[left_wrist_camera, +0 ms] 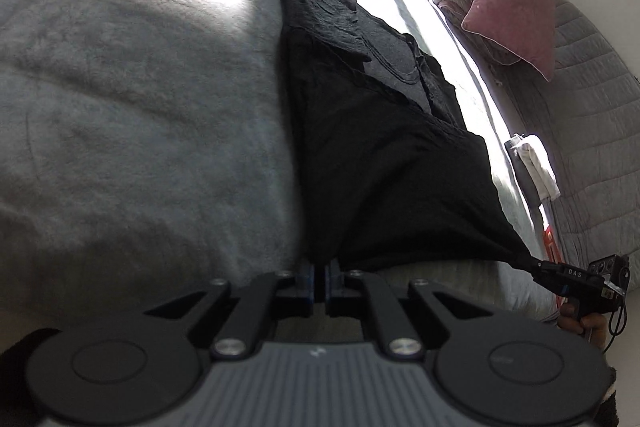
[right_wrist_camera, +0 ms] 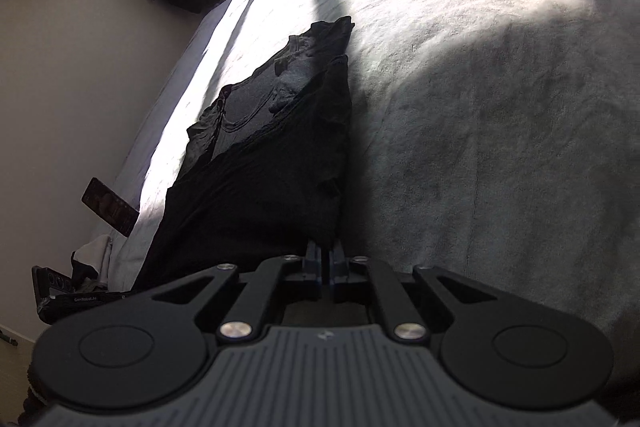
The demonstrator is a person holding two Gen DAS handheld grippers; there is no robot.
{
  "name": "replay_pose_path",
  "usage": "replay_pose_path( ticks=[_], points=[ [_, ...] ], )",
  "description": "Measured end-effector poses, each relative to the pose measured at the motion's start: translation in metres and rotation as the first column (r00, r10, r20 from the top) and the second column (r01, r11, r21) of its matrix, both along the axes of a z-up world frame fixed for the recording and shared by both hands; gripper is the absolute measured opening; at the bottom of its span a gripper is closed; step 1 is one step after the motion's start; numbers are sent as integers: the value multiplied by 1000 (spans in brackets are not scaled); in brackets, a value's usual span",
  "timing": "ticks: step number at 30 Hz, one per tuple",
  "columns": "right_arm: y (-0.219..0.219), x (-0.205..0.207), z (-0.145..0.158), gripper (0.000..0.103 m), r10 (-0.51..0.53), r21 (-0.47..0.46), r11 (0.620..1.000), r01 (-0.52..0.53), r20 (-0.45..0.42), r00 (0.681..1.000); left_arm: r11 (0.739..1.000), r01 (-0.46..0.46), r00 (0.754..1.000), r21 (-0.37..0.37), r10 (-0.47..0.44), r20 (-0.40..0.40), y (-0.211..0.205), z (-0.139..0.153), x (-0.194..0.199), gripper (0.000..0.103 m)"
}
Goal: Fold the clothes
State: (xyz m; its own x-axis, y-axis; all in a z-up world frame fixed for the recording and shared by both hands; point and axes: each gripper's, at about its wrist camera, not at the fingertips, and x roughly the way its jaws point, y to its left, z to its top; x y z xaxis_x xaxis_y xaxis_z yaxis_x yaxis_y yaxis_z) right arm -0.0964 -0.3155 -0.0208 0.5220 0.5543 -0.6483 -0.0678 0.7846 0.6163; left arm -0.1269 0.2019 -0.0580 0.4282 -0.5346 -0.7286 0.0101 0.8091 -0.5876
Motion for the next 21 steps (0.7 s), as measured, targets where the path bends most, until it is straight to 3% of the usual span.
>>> replay_pose_path(
  ticks=[6, 8, 9, 10, 12, 15, 21],
  points=[
    [14, 6, -18, 8, -1, -94, 996, -1, -22, 1000, 1000, 18, 1000, 22, -19, 22, -1, -1, 1, 8],
    [16, 8, -14, 13, 9, -101, 995, -11, -18, 1000, 999, 47, 999, 10, -47, 8, 1, 3, 4, 15],
    [15, 10, -12, 17, 13, -105, 994, -15, -23, 1000, 999, 52, 999, 2, -52, 2, 4, 5, 5, 25],
    [12, 12, -8, 32, 12, -111, 994, -14, -21, 1000, 998, 56, 998, -6, -56, 4, 5, 8, 7, 33],
    [6, 13, 2, 56, 9, -131, 991, -8, 4, 1000, 998, 56, 998, -5, -56, 27, 6, 17, 11, 60],
    [-1, 20, 17, 58, -1, -156, 988, 8, 46, 999, 998, 34, 996, 50, -38, 78, 5, 29, 23, 70],
    [16, 61, 28, 58, -36, -155, 986, 54, 120, 992, 991, -77, 985, 107, 59, 160, -10, 32, 70, 71]
  ],
)
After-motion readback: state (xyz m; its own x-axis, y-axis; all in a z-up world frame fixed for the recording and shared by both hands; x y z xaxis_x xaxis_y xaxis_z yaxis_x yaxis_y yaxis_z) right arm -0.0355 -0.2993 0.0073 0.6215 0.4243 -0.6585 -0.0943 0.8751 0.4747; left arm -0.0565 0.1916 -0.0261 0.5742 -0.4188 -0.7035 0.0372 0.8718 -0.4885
